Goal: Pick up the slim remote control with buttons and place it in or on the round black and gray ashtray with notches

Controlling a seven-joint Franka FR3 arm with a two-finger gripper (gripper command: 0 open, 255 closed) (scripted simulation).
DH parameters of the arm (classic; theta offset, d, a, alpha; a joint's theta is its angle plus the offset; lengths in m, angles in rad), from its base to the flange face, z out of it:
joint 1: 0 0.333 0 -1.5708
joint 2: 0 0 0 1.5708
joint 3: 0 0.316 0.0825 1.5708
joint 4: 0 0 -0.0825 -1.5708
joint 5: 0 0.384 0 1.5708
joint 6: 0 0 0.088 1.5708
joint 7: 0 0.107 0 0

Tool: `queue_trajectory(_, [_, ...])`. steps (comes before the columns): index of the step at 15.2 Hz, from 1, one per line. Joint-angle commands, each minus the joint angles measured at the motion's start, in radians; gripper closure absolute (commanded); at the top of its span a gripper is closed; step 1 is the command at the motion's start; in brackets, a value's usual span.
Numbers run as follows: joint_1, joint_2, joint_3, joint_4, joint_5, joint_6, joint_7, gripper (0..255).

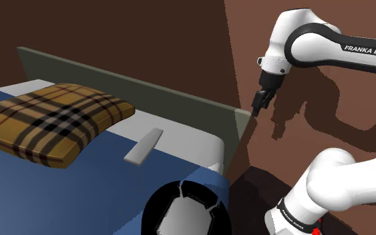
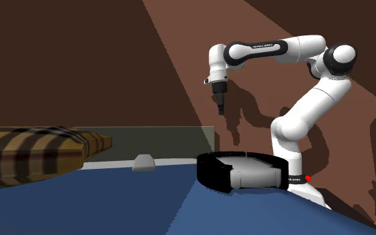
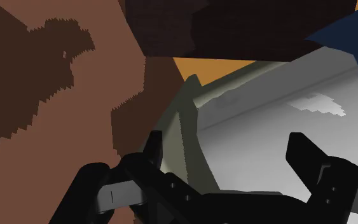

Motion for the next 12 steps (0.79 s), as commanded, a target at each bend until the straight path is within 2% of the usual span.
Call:
queue_trajectory(1, [0.0,0.0,0.0,0.0,0.0,0.0,0.0,0])
queue_trajectory(6, [0.004,0.021,0.13,-0.035,0.112,0.053,0.242,0])
queue_trajectory(12, [0.0,0.119,0.286,-0.018,0.229,0.146,0.528,0])
